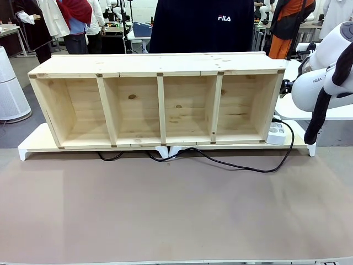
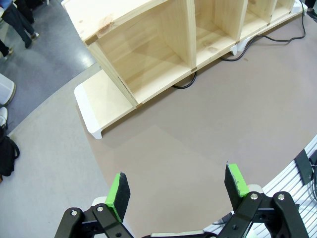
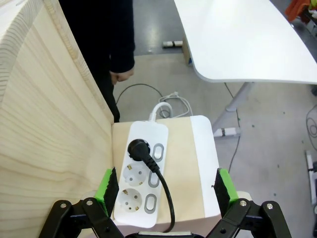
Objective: Perform cable management.
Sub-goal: Release the Power Cable when the human grasps it.
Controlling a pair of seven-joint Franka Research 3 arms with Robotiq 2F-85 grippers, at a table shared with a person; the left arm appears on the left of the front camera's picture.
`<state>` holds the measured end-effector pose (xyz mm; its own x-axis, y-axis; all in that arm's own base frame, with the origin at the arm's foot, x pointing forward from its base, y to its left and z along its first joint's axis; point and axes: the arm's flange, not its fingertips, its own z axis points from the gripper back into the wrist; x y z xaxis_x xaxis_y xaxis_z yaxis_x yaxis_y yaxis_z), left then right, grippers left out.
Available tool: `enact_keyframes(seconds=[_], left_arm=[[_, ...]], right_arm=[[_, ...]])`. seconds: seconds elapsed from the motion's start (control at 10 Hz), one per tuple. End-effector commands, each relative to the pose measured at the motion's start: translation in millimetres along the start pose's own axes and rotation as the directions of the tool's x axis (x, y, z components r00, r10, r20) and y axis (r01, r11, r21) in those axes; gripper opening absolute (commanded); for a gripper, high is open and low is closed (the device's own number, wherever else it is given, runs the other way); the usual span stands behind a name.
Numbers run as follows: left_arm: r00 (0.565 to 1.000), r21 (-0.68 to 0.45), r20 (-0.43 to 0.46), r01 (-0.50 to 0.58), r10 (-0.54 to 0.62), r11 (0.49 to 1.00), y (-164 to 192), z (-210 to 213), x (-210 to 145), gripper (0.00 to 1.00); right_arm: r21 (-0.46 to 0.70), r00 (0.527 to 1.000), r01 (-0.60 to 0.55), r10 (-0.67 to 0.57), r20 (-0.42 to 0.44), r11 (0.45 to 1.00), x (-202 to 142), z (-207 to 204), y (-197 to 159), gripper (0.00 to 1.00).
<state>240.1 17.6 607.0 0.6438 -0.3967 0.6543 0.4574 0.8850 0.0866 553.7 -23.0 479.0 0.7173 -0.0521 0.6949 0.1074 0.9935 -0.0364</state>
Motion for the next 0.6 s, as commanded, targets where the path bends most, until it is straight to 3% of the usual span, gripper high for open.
enact_keyframes(seconds=[0.0, 0.5], left_arm=[[1.0, -0.006, 0.003, -0.002, 0.002, 1.0, 0.5, 0.0, -0.7, 1.0], [1.0, -0.006, 0.003, -0.002, 0.002, 1.0, 0.5, 0.0, -0.7, 1.0]], right_arm=[[0.0, 1.0, 0.002, -0.002, -0.003, 1.0, -0.2, -0.1, 0.4, 1.0], [0.0, 1.0, 0.002, -0.002, -0.003, 1.0, -0.2, -0.1, 0.4, 1.0]])
